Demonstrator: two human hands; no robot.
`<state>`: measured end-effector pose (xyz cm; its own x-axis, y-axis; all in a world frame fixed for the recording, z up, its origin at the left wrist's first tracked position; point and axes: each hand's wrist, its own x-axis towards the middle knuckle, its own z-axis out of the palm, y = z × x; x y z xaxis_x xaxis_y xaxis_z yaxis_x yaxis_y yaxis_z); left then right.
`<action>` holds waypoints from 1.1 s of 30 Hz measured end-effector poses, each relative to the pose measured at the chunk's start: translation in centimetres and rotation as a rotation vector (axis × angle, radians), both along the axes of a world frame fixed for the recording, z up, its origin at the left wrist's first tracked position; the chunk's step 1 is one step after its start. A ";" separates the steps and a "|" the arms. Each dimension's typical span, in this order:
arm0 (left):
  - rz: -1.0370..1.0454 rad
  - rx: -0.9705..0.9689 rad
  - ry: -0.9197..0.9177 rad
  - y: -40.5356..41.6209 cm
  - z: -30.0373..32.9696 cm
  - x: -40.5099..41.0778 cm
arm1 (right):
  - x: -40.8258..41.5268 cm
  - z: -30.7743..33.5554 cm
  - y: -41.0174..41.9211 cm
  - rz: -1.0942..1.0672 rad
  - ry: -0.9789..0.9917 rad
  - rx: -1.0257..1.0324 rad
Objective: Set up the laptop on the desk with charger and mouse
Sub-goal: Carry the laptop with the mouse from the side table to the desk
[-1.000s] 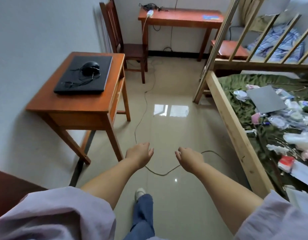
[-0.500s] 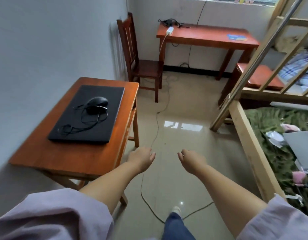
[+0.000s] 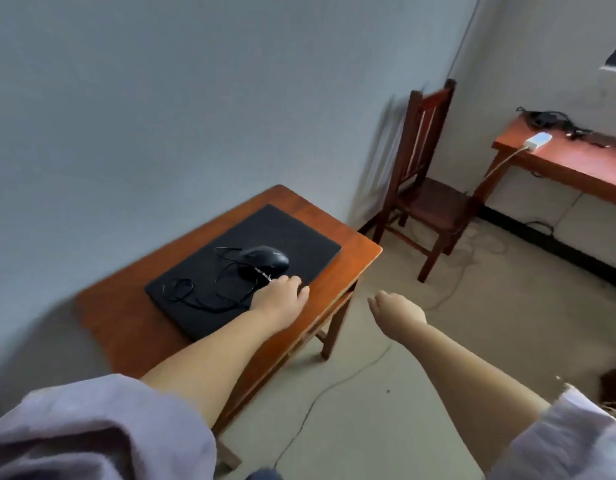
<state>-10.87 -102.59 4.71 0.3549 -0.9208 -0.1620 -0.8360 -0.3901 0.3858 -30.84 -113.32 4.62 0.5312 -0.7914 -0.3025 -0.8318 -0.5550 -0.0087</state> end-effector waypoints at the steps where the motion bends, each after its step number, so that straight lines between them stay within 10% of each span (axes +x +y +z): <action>1: 0.050 0.003 -0.002 -0.1 0.0 1.4 | 1.5 0.1 -1.3 -0.004 -0.035 0.015; 10: 0.543 0.057 -0.104 2.0 -1.8 14.7 | 17.0 -0.8 -8.6 0.338 -0.062 -0.010; 22: 1.219 0.344 0.095 7.1 -5.7 18.5 | 24.5 -3.8 -14.7 0.211 -0.062 0.055; 33: 1.379 0.477 0.234 5.4 -7.5 16.9 | 26.0 -7.2 -17.5 -0.048 -0.079 0.253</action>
<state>6.01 -97.17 -2.81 0.8097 0.2698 -0.5211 0.3536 -0.9330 0.0665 -4.87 -130.81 -2.58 0.5244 -0.7207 -0.4535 -0.8485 -0.4866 -0.2079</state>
